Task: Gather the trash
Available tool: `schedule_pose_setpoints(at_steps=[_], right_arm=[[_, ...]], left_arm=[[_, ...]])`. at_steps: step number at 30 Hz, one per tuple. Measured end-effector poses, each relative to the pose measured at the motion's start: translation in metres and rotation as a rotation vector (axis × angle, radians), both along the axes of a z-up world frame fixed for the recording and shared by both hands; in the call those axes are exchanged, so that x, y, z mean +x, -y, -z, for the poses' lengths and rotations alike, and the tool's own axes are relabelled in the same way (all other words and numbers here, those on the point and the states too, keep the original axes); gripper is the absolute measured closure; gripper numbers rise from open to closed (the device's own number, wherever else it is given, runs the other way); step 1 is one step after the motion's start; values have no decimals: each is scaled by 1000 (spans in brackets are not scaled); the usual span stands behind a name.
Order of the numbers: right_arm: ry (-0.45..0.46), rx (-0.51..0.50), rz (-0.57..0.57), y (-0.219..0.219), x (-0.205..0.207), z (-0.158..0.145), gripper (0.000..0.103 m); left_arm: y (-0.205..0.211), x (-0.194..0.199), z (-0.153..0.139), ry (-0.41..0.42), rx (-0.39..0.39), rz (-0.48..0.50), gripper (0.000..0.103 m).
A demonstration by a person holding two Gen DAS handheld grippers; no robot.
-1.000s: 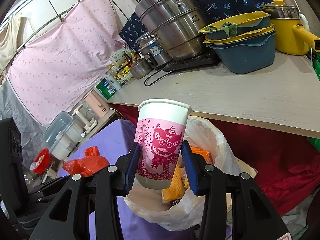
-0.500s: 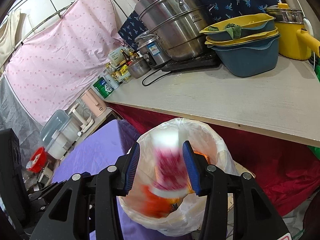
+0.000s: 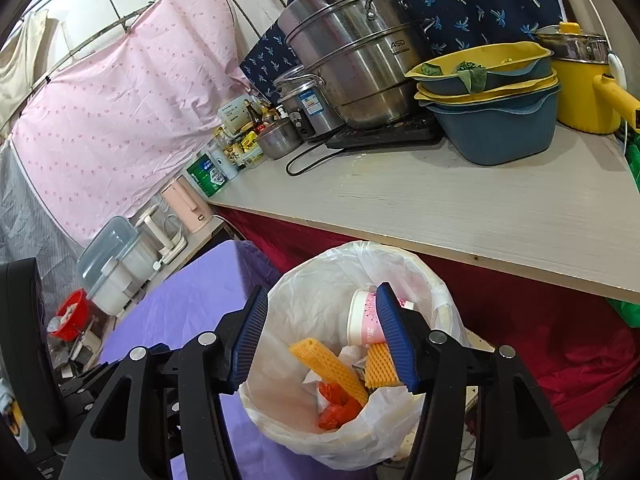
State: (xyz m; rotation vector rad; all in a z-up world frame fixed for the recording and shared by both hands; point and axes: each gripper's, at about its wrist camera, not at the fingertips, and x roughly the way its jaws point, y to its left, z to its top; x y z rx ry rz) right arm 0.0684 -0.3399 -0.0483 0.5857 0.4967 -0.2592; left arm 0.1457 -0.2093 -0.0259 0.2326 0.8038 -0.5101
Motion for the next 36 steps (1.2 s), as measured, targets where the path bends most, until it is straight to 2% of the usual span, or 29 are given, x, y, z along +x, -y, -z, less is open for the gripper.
schedule_pose_setpoints(at_steps=[8, 11, 18, 21, 26, 36], right_arm=[[-30, -55, -12, -11, -4, -5, 39], [-43, -86, -17, -18, -7, -7, 32], [-78, -164, -50, -38, -13, -14, 30], [-83, -195, -58, -46, -16, -16, 20], [-102, -263, -76, -64, -22, -21, 19], [-148, -301, -84, -81, -33, -19, 19]], left_arm=[[-16, -2, -5, 20, -5, -33, 17], [-22, -3, -6, 30, -1, -48, 14], [-39, -6, -8, 39, 6, -86, 12], [-46, -10, -8, 39, 5, -99, 11], [-59, -16, -7, 41, 11, -120, 9], [-82, -24, -1, 26, 28, -173, 8]])
